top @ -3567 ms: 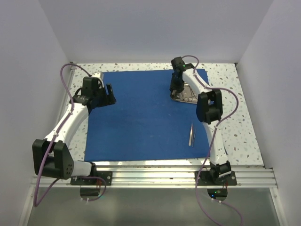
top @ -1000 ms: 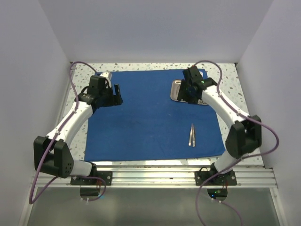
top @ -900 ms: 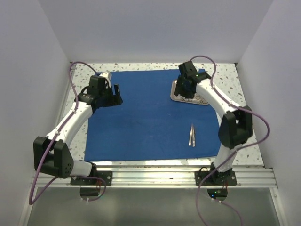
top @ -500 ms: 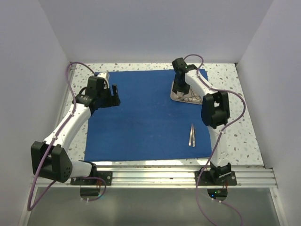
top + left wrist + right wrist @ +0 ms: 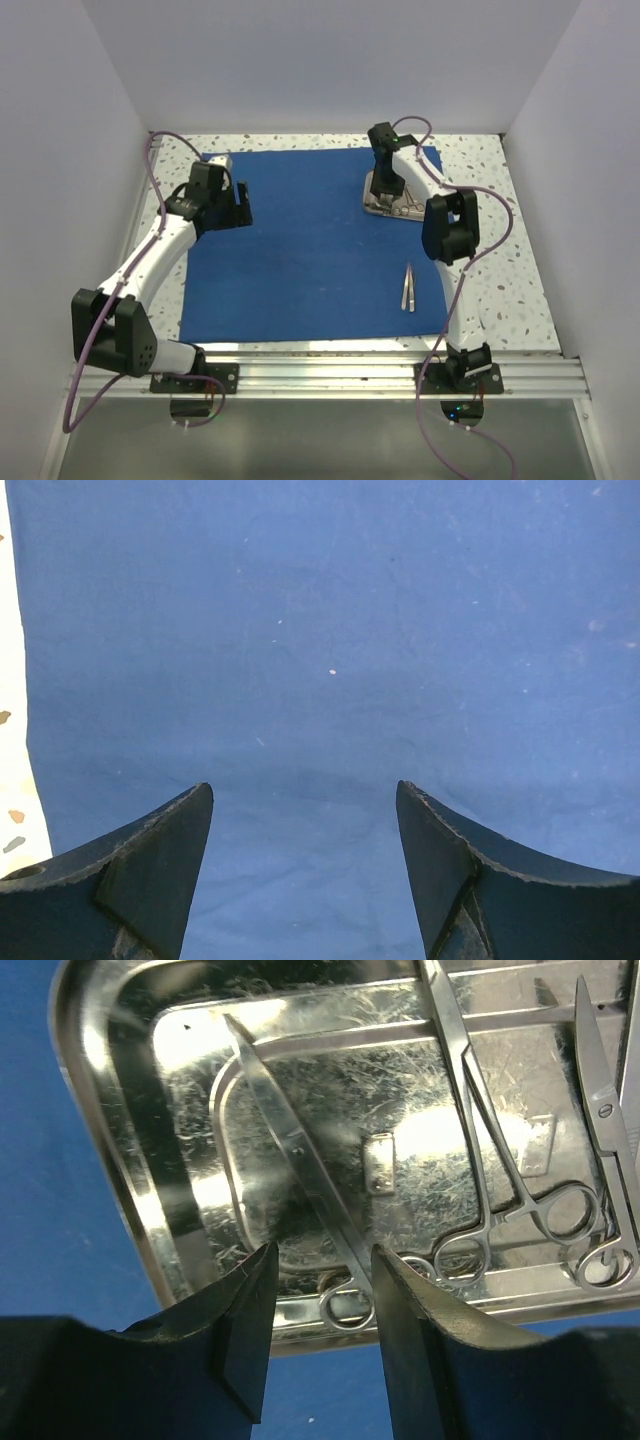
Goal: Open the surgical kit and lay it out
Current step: Pick up the medical item from the container.
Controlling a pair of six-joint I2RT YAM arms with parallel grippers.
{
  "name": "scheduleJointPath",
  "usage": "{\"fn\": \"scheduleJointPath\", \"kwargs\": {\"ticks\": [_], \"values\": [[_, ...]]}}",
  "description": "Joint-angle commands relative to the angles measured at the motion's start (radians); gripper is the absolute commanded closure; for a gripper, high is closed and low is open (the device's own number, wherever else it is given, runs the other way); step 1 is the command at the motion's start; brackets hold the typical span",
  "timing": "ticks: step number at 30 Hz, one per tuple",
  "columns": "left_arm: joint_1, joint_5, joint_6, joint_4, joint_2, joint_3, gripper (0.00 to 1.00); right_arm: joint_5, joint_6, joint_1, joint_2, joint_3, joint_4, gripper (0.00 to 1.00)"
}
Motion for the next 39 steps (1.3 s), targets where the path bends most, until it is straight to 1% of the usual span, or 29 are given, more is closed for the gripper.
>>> {"fn": "scheduleJointPath", "kwargs": {"ticks": [1,8,11,13,15,17,19,24,26,28,30,31,35,39], "values": [[0.017,-0.013,0.020,-0.002,0.009,0.043,0.22,0.011,0.006,-0.017,0.000,-0.025,-0.007,0.54],[0.031,-0.013,0.023,-0.011,0.014,0.045,0.22,-0.015,0.014,-0.023,0.028,-0.072,0.009,0.55],[0.032,-0.021,0.023,-0.022,0.012,0.051,0.22,-0.053,0.032,-0.021,0.003,-0.152,0.046,0.56],[0.034,-0.030,0.022,-0.026,0.012,0.057,0.23,-0.067,0.041,-0.021,-0.005,-0.207,0.093,0.63],[0.034,-0.031,0.019,-0.032,0.012,0.059,0.23,-0.093,0.043,-0.023,-0.003,-0.223,0.104,0.73],[0.034,-0.035,0.016,-0.039,0.012,0.060,0.23,-0.115,0.044,-0.023,0.003,-0.226,0.105,0.78],[0.034,-0.038,0.013,-0.042,0.012,0.062,0.23,-0.150,0.046,-0.020,0.009,-0.238,0.105,0.80],[0.034,-0.041,-0.003,-0.049,0.011,0.065,0.23,-0.187,0.051,-0.017,0.006,-0.295,0.132,0.82],[0.034,-0.041,-0.007,-0.054,0.008,0.065,0.23,-0.208,0.046,-0.012,0.018,-0.298,0.132,0.84],[0.034,-0.042,-0.012,-0.055,0.005,0.065,0.23,-0.228,0.040,-0.012,0.032,-0.298,0.133,0.88],[0.034,-0.042,-0.016,-0.057,0.000,0.066,0.24,-0.242,0.037,-0.007,0.043,-0.293,0.132,0.98],[0.034,-0.042,-0.019,-0.057,0.000,0.068,0.24,-0.251,0.034,-0.006,0.049,-0.289,0.130,1.00],[0.034,-0.039,-0.027,-0.062,-0.004,0.072,0.24,-0.268,0.014,-0.001,0.026,-0.255,0.125,1.00],[0.034,-0.033,-0.033,-0.055,-0.014,0.066,0.24,-0.285,-0.002,-0.003,-0.008,-0.146,0.095,1.00]]}}
